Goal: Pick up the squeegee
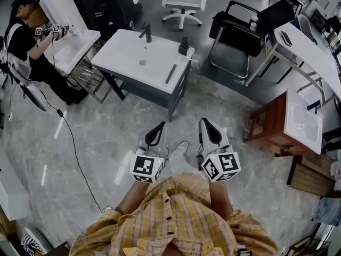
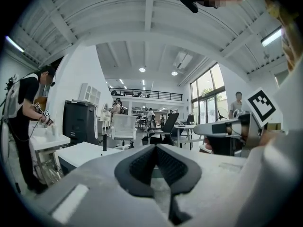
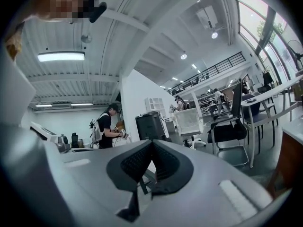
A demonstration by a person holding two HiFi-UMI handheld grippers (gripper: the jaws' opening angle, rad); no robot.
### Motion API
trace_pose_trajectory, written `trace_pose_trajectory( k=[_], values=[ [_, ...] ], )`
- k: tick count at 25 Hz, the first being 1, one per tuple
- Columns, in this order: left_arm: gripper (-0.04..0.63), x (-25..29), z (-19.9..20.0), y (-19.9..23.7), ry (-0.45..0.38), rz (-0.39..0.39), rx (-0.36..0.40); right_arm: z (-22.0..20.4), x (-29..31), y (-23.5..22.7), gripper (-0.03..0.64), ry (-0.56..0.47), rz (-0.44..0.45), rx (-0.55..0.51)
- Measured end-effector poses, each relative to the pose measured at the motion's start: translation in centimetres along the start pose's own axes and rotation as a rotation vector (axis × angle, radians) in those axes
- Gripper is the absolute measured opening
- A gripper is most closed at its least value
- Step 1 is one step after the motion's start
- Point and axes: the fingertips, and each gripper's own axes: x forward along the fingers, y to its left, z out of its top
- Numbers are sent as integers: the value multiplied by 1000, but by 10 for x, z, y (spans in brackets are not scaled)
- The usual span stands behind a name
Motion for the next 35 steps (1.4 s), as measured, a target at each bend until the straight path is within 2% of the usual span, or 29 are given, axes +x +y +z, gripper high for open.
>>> trace_pose_trajectory(
  k=[9, 17, 27, 35],
  values=[
    [0, 120, 18, 53, 63, -21, -25, 23, 113, -66, 2, 32, -5, 17],
    [0, 187, 15, 87, 107, 1, -52, 24, 177, -108, 2, 62, 1, 39],
    [0, 223, 2, 103, 152, 45, -57, 15, 211, -132, 0, 80, 21, 55],
    [0, 241, -8, 111, 222, 49, -62, -1, 224, -140, 0, 124, -3, 79]
  ],
)
